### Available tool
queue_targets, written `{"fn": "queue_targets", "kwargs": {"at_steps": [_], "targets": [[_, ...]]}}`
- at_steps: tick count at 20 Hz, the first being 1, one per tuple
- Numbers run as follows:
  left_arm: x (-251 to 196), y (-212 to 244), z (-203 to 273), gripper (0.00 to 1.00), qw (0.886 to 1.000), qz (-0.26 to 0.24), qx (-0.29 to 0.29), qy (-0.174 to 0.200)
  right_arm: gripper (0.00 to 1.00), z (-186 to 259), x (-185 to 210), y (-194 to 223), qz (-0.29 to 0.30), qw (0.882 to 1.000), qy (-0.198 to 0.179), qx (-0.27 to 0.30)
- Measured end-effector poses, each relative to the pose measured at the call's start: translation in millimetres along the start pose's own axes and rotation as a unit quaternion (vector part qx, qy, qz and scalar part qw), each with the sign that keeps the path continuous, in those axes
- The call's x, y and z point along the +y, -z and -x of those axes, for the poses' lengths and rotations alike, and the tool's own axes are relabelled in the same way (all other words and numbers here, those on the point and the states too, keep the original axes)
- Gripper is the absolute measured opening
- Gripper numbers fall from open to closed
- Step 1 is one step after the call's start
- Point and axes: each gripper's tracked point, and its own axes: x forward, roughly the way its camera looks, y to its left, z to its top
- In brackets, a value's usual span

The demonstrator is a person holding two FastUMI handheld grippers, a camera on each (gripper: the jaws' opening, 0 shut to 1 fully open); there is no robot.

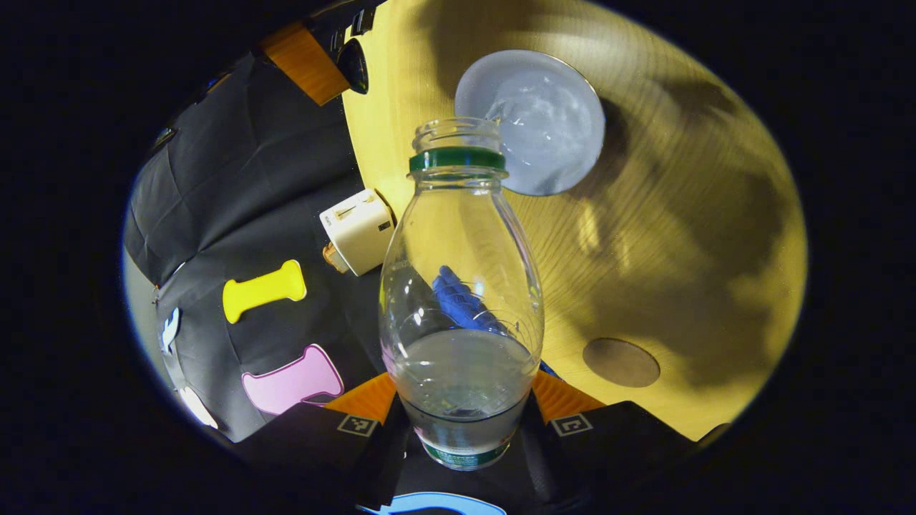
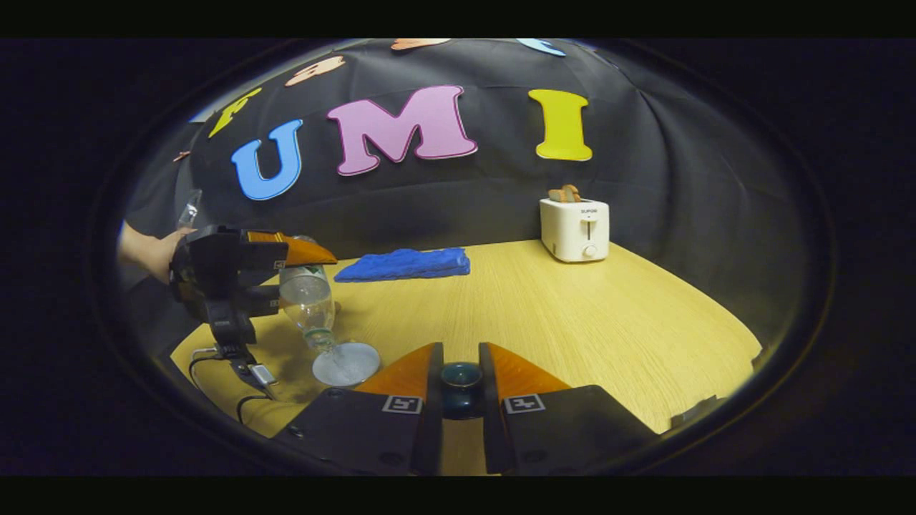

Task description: Open the teacup lid with one hand, grasp the water bottle and pour water into the teacup with the other hand; after pouring, place the water bottle on the coaster and then close the teacup lid.

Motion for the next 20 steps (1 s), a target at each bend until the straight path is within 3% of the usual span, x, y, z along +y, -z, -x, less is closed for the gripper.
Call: {"fn": "queue_targets", "kwargs": {"at_steps": [18,20], "targets": [[15,8,6,0.72,0.997,-0.063,0.033,-0.025,0.22,21,5,-20,-0.012,1.0,-0.001,0.0],[16,7,6,0.72,0.997,-0.066,0.036,-0.028,0.27,23,7,-22,-0.013,1.0,-0.002,0.0]]}}
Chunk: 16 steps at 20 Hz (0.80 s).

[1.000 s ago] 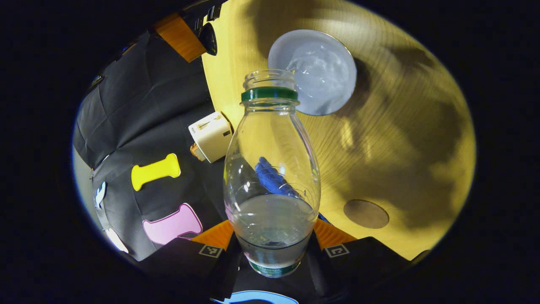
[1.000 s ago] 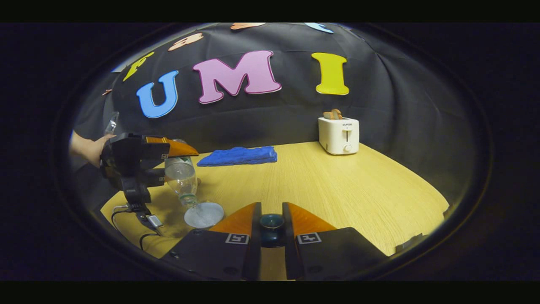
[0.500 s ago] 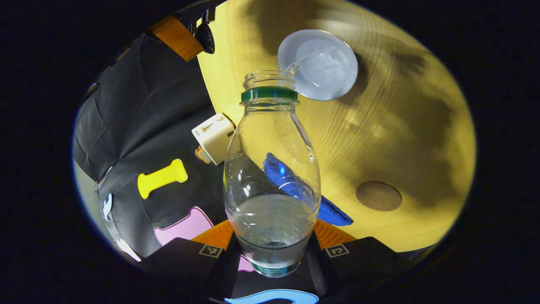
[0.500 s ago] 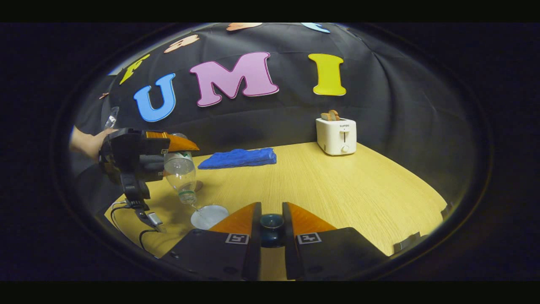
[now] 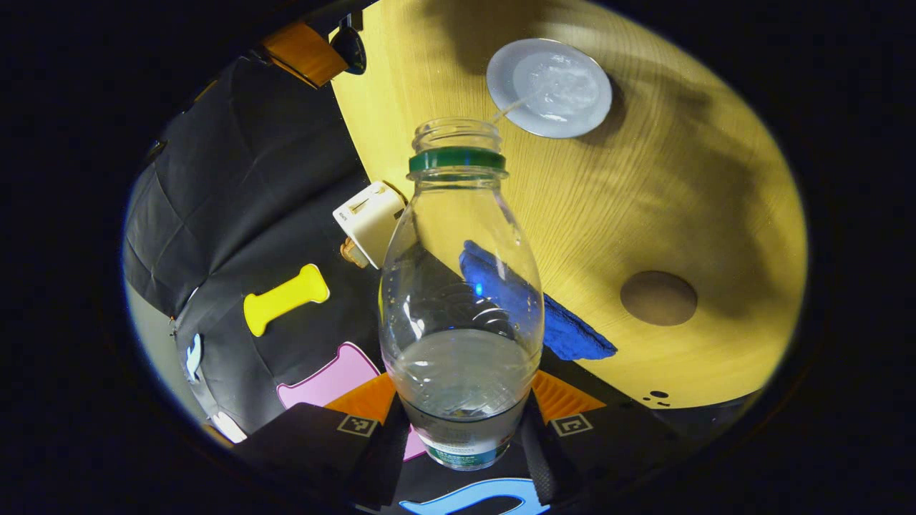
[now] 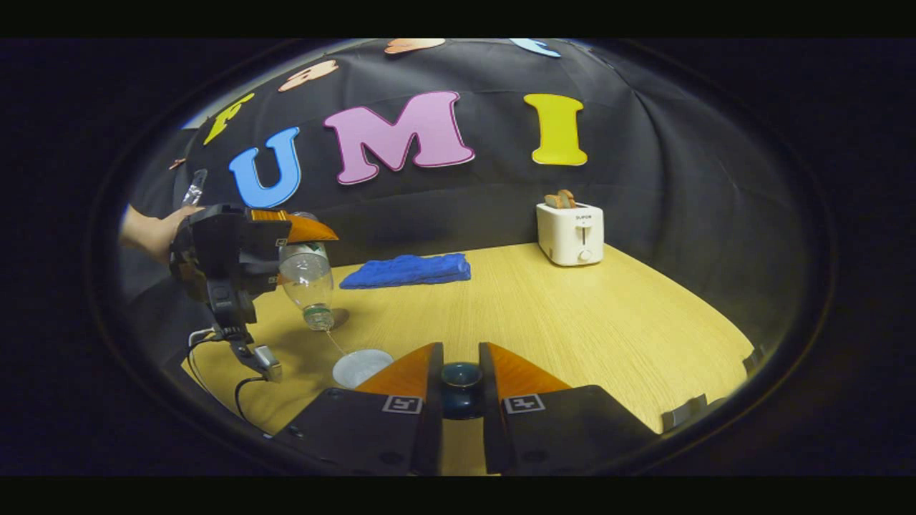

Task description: Open the teacup lid with one hand, grasp the water bottle and pour water into the teacup with the other hand; after pouring, place the water bottle on the coaster and then close the teacup lid.

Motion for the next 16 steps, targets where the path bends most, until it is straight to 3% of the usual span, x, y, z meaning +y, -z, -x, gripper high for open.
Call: {"fn": "queue_targets", "kwargs": {"at_steps": [1,3,4,5,9,10,11,13,15,16], "targets": [[0,-1,1,0.72,1.0,-0.004,0.0,-0.002,0.22,0,1,-1,0.0,1.0,-0.001,0.0],[-2,-3,3,0.72,1.0,-0.01,0.001,-0.006,0.22,1,2,-2,0.002,1.0,-0.002,0.0],[-3,-5,5,0.72,1.0,-0.012,0.001,-0.007,0.31,2,3,-2,0.003,1.0,-0.003,0.0],[-1,-4,4,0.73,1.0,-0.013,-0.002,-0.01,0.22,3,4,-3,0.003,1.0,-0.003,0.0],[-5,-9,8,0.73,1.0,-0.006,0.0,-0.007,0.22,2,5,-3,0.004,1.0,-0.005,0.001],[-6,-11,8,0.72,1.0,-0.004,0.0,-0.005,0.27,3,5,-3,0.005,1.0,-0.005,0.001],[-8,-12,6,0.72,1.0,-0.002,-0.001,-0.002,0.22,3,5,-3,0.007,1.0,-0.006,0.003],[-17,-15,7,0.72,1.0,0.012,0.004,0.005,0.21,2,4,-3,0.008,1.0,-0.006,0.005],[-22,-16,6,0.72,1.0,0.029,0.004,0.009,0.27,2,5,-2,0.008,1.0,-0.007,0.008],[-28,-15,8,0.72,0.999,0.047,0.005,0.013,0.22,3,5,-4,0.01,1.0,-0.007,0.008]]}}
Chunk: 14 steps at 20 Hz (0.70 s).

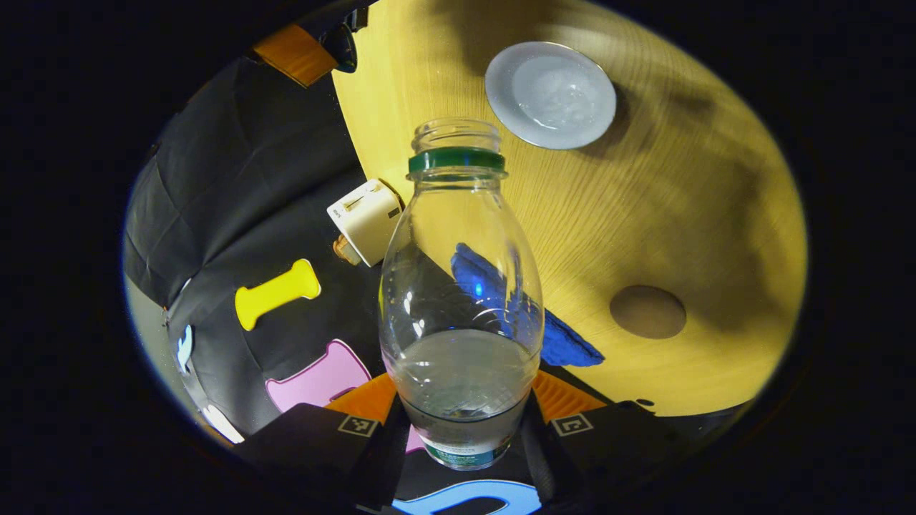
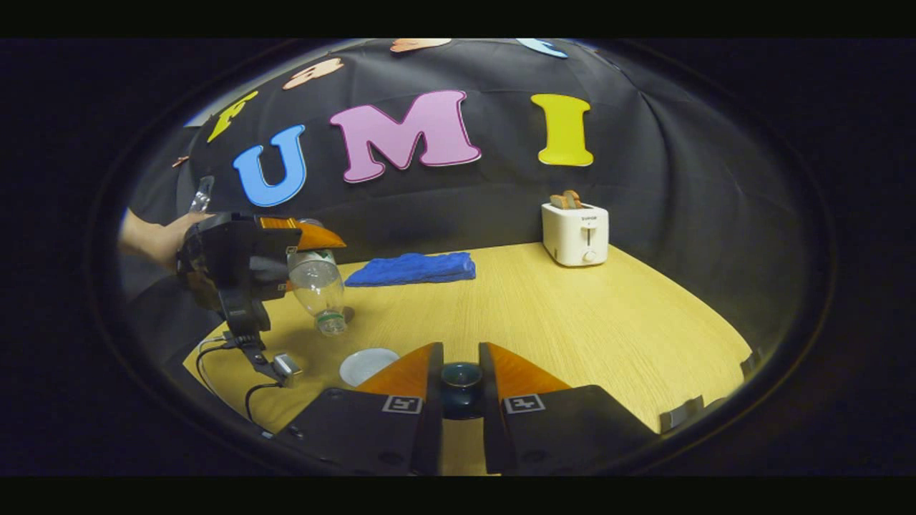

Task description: Open the teacup lid with one hand, grasp the water bottle and pour water into the teacup with the other hand; after pouring, place the water bottle on the coaster and then close the teacup lid.

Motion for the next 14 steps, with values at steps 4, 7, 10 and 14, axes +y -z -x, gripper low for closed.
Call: {"fn": "queue_targets", "kwargs": {"at_steps": [4,7,10,14], "targets": [[-22,2,8,0.72,0.998,0.067,0.017,0.009,0.27,-2,0,-7,0.01,1.0,-0.002,0.0],[-36,10,23,0.72,0.993,0.116,0.029,0.008,0.27,-6,1,-15,0.014,1.0,-0.004,0.001],[-55,26,37,0.72,0.972,0.226,0.051,0.025,0.26,-9,6,-26,0.025,1.0,-0.009,-0.003],[-78,47,58,0.72,0.92,0.379,0.093,0.034,0.27,-14,20,-36,0.04,0.999,-0.031,-0.002]]}}
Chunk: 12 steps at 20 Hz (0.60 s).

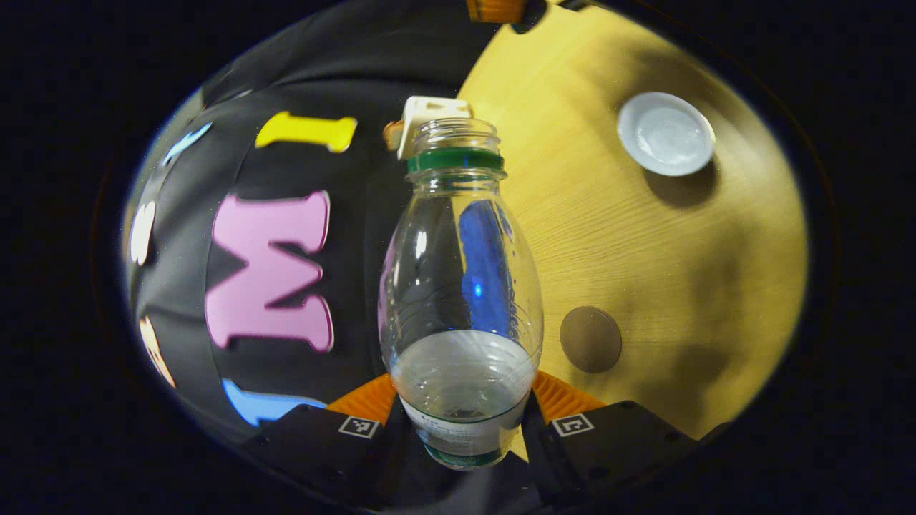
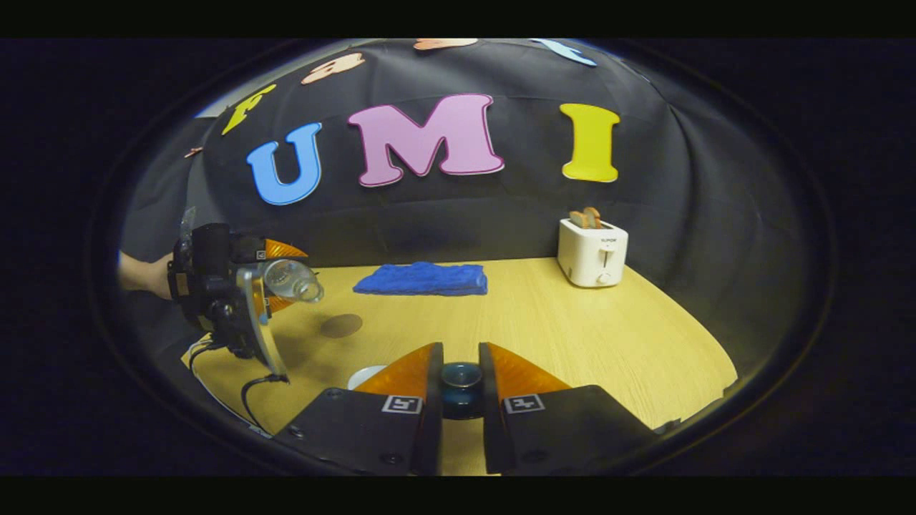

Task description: Open the teacup lid with one hand, grasp the water bottle and pour water into the teacup with the other hand; after pouring, place the water bottle on the coaster and then close the teacup lid.

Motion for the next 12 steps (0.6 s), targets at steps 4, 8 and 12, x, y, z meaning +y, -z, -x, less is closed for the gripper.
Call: {"fn": "queue_targets", "kwargs": {"at_steps": [4,8,12], "targets": [[-4,16,-5,0.72,0.973,0.231,0.021,0.01,0.27,-7,7,-13,0.018,1.0,-0.012,-0.005],[-16,27,-18,0.72,0.908,0.418,0.01,-0.003,0.27,-20,21,-16,0.029,0.999,-0.025,-0.006],[-17,20,-10,0.72,0.817,0.575,-0.05,-0.006,0.31,-36,43,-19,0.034,0.998,-0.048,-0.014]]}}
